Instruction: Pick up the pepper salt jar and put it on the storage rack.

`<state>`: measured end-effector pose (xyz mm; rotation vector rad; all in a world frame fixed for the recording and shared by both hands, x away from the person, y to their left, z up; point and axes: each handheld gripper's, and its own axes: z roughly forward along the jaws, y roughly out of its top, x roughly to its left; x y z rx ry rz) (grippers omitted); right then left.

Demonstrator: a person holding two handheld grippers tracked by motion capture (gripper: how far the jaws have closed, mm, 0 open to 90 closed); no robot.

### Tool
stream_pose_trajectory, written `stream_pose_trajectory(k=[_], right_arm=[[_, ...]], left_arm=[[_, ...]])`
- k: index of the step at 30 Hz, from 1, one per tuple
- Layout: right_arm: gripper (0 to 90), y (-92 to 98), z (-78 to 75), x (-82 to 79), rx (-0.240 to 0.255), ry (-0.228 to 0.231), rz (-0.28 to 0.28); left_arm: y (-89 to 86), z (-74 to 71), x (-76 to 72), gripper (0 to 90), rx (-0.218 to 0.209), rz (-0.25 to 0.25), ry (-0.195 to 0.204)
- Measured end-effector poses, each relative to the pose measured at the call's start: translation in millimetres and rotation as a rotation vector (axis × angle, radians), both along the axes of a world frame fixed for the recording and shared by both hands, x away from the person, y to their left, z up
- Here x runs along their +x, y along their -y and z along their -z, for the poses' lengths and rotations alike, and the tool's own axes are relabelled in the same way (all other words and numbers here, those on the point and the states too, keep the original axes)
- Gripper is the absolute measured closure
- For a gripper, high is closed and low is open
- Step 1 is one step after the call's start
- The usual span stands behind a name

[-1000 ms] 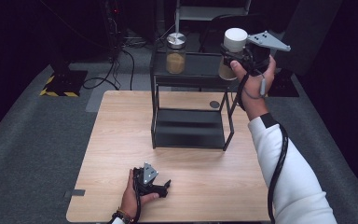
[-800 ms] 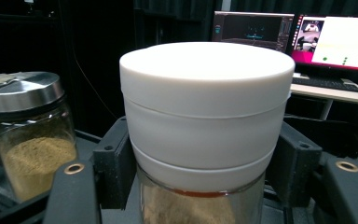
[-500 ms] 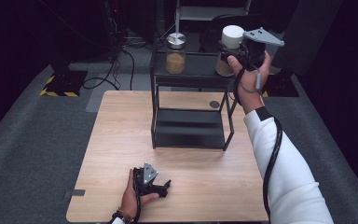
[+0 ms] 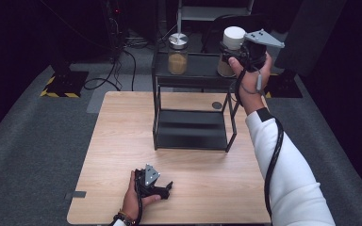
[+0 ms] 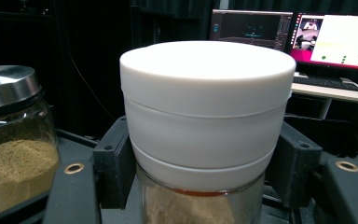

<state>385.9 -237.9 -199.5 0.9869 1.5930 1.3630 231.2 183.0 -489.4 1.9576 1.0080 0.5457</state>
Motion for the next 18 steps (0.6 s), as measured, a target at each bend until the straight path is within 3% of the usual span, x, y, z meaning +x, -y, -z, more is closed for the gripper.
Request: stream_pose_trajectory(k=[4,7,11,18], right_arm=[[31.9,0.9,-0.7,0.8,-0.001,-0.004,-0.001],[20.4,3.9,-2.9,2.6,-0.009,-0.005,-0.011],[10.3,1.6,-8.2,-1.6,-0.065,-0.018,-0.007],[5.9,5.5,-6.2,-10.2,-0.077,-0.022,-0.003]], left_arm=[[0.0,0.0,0.0,0.5,0.000,0.000,0.000],[0.0,0.0,0.0,0.5,0.000,0.000,0.000],[0.0,0.0,0.0,0.5,0.000,0.000,0.000],[0.1,0.1,-0.1,0.5,0.000,0.000,0.000]])
